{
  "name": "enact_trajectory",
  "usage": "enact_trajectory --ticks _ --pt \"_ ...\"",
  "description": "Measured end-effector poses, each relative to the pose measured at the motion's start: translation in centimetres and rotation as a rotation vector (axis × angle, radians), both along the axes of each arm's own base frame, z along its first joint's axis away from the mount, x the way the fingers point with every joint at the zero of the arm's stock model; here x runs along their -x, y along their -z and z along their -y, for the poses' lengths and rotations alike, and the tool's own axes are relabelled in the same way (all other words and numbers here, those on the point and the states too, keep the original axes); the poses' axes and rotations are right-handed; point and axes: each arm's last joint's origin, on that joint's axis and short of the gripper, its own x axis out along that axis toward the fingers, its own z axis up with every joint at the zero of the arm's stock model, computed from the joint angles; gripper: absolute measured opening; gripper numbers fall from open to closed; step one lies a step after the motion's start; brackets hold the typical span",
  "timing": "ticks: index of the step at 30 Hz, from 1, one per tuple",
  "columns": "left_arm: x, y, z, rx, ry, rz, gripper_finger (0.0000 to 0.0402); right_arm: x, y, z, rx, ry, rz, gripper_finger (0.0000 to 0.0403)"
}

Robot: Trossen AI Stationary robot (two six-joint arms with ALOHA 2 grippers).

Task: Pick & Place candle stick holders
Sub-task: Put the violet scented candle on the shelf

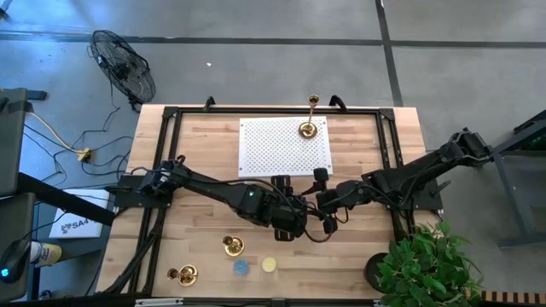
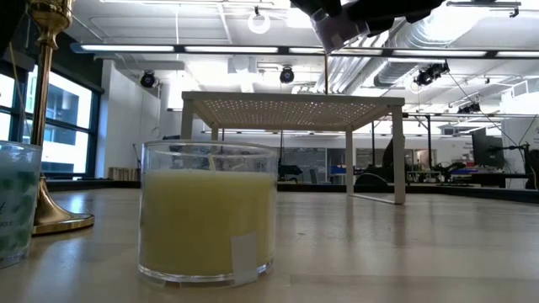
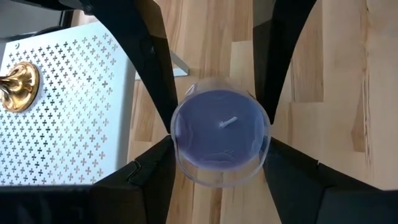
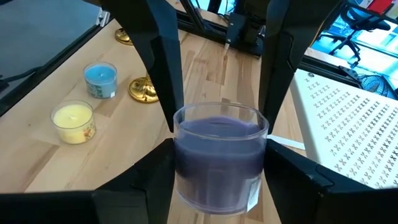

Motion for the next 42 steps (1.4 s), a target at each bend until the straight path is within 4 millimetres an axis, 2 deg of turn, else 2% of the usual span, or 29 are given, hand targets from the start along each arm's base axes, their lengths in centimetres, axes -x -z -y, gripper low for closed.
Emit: enact_trajectory --ticks 16,24,29,33,42 --pt "0.1 -0.1 0.1 -0.063 -0.032 0.024 0.0262 0.0 0.0 0.1 0.011 0.014 0.002 0.0201" --pt "0.8 -0.5 1.1 -0.209 -0.075 0.054 0.0279 0.1 0.2 0.2 0.035 0.057 -0.009 0.0201" --pt "2.2 -1.9 2.5 -0.362 -0.118 0.104 0.0280 0.4 0.5 0.3 0.057 0.061 -0.047 0.0201" --pt "3.8 -2.6 4.7 -0.432 -0.115 0.142 0.0280 0.9 0.0 0.7 0.080 0.118 -0.034 0.0201" --pt "7.4 -3.5 9.4 -0.586 -0.056 0.221 0.0280 3.6 -3.5 1.9 0.082 0.188 0.089 0.0201"
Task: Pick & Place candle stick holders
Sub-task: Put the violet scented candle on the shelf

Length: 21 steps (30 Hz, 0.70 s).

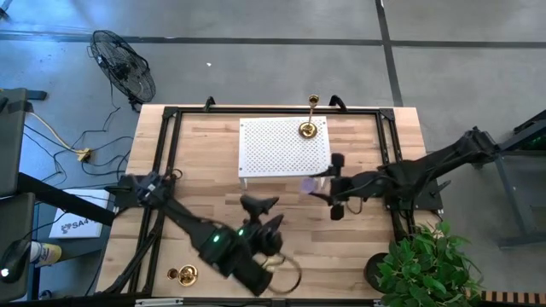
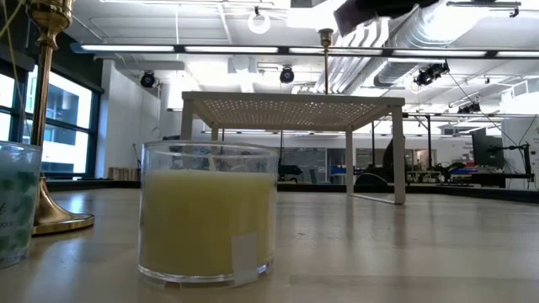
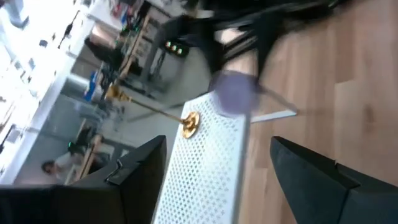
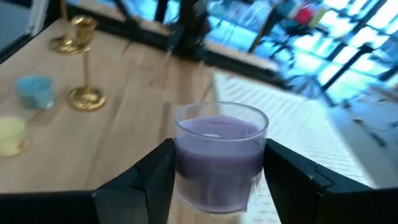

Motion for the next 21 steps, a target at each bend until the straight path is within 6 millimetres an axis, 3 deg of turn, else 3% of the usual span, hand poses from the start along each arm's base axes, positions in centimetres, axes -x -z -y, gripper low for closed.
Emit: enact_trajectory --ticks 4,11,21 --pt "1.1 0.0 1.7 0.032 0.027 0.050 0.0280 1.7 -1.9 1.2 -0.006 0.060 0.080 0.0201" --pt "1.9 0.0 2.8 0.110 0.043 0.089 0.0280 4.2 -4.2 4.0 -0.047 0.162 0.203 0.0201" --pt "1.9 0.2 2.9 0.191 0.039 0.099 0.0280 4.3 -4.1 7.5 -0.203 0.234 0.213 0.0201"
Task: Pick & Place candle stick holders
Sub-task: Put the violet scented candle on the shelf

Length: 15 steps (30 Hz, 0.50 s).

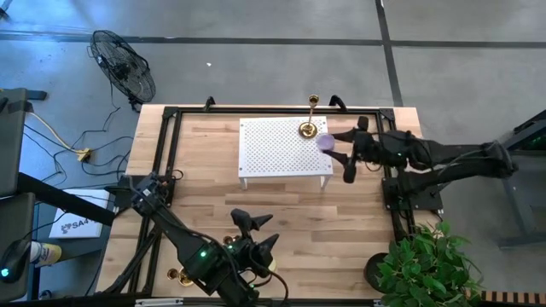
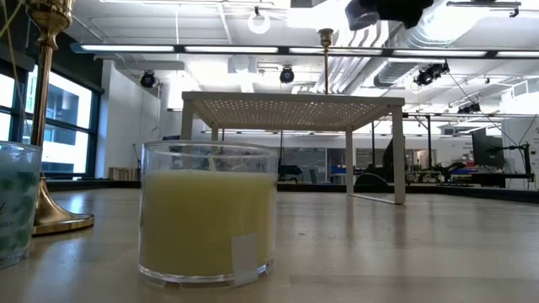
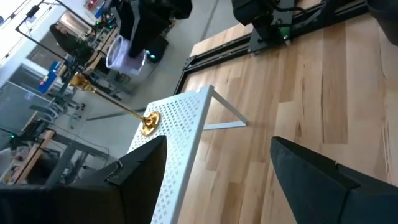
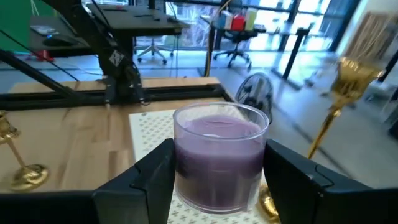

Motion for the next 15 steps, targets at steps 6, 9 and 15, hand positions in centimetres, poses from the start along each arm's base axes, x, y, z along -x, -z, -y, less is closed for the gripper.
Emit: enact_trajectory --ticks 6,9,15 --pt "0.0 0.1 0.0 0.019 0.009 -0.015 0.0280 -1.4 1.2 0.6 -0.088 -0.015 -0.052 0.0201" --pt "0.0 0.1 0.1 0.031 0.016 -0.026 0.0280 -2.2 2.1 0.6 -0.090 -0.014 -0.115 0.0201" --pt "0.0 0.2 0.1 0.038 0.020 -0.032 0.0280 -3.9 4.5 0.7 -0.090 0.010 -0.266 0.0201"
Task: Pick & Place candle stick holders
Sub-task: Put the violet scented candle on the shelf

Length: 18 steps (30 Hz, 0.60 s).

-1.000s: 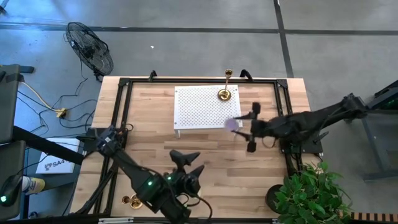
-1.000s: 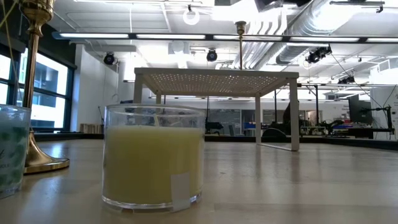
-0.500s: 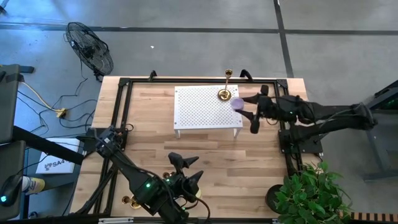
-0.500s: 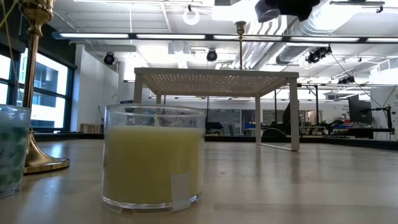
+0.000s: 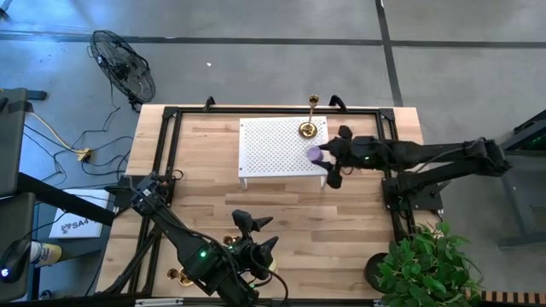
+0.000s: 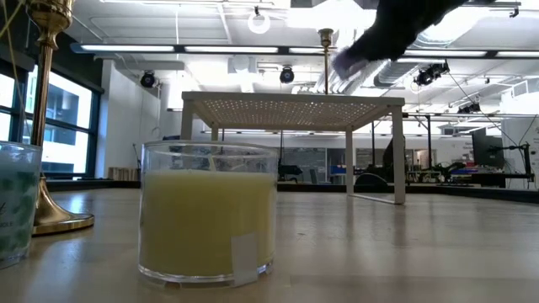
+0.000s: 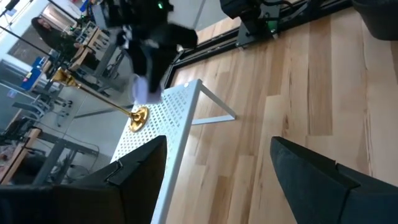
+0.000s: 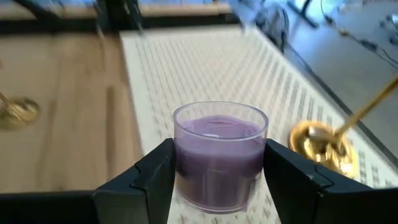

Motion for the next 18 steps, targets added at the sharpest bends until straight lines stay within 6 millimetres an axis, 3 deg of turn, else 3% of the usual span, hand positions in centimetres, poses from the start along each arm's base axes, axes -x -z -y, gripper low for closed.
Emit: enact_trajectory --ticks 7,18 --pt "0.0 0.0 0.0 0.000 0.000 0.000 0.0280 -0.9 2.1 0.2 0.011 0.073 -0.141 0.0201" --pt "0.0 0.0 0.0 0.000 0.000 0.000 0.0280 -1.0 2.5 0.3 0.003 0.100 -0.161 0.0203"
